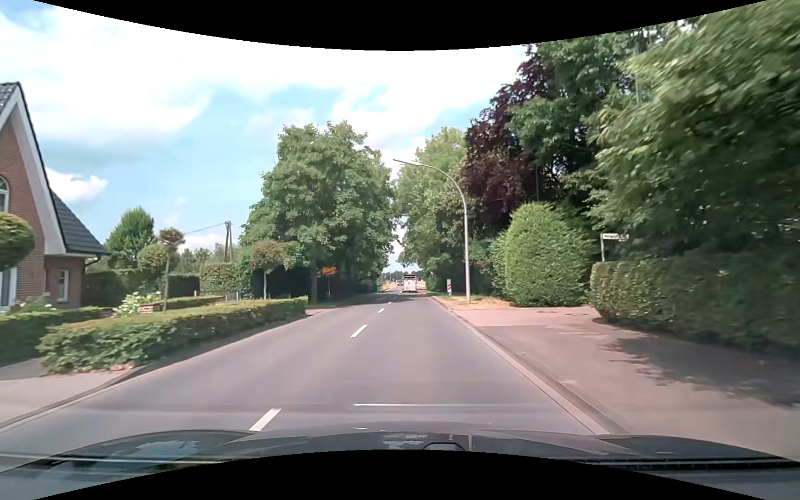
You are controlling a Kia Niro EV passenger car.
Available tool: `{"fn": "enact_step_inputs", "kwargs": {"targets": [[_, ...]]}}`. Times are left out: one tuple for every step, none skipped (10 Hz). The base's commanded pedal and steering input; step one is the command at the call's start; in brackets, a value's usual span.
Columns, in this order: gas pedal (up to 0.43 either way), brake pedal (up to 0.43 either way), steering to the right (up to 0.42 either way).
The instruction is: Follow the waypoints while adhering to traffic rules and regulations
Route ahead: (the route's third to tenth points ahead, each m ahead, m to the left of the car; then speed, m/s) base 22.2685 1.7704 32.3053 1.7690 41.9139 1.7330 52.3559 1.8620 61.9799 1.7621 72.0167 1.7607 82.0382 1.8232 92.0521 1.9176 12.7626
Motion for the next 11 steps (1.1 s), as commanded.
{"fn": "enact_step_inputs", "kwargs": {"targets": [[0.150,0.000,-0.005],[0.150,0.000,-0.005],[0.150,0.000,-0.005],[0.150,0.000,-0.005],[0.150,0.000,-0.005],[0.150,0.000,-0.005],[0.150,0.000,-0.004],[0.150,0.000,-0.004],[0.150,0.000,-0.003],[0.150,0.000,-0.003],[0.150,0.000,-0.003]]}}
